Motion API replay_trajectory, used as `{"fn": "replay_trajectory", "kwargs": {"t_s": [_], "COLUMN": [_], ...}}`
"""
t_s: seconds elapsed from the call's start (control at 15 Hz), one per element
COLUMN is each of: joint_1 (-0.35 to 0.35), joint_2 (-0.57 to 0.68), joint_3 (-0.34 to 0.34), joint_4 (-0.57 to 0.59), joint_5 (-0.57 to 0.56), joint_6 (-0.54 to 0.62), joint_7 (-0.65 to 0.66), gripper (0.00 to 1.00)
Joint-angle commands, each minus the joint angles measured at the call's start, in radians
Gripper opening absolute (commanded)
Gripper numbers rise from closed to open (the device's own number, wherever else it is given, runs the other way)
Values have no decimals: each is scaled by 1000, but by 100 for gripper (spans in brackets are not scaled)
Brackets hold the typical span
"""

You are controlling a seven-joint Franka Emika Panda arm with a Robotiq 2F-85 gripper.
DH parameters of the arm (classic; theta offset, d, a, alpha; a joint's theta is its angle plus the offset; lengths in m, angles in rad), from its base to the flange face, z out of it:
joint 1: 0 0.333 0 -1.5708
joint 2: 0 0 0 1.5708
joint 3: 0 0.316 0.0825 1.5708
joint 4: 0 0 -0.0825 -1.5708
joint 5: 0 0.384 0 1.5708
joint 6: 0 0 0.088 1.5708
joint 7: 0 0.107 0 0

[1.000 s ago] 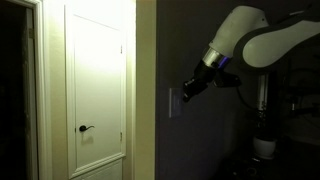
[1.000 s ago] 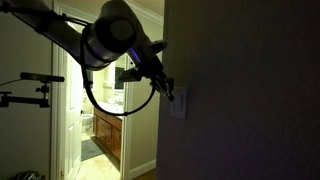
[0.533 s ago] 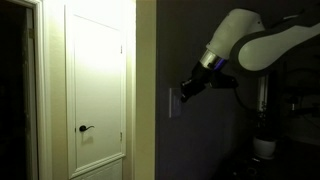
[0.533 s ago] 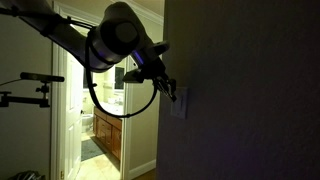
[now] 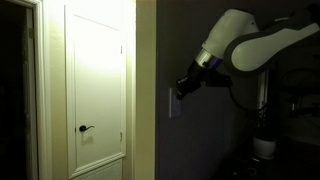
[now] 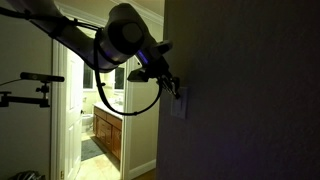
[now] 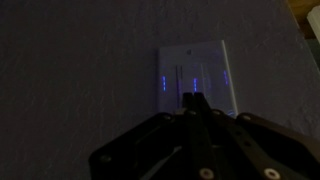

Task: Turn on the light

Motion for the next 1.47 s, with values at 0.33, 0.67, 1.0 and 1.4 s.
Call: {"fn": "replay_trajectory", "kwargs": {"t_s": [0.33, 0.67, 1.0, 1.4], "joint_1": [-8, 33, 48, 72], "joint_2": [43, -95, -212, -281], "joint_3": [-7, -2, -5, -18], "joint_4": [36, -86, -175, -235], "joint_5": [-32, 112, 222, 359], "joint_6": [27, -126, -323, -610], "joint_7": [43, -158, -292, -425], "gripper": [6, 5, 32, 69]}}
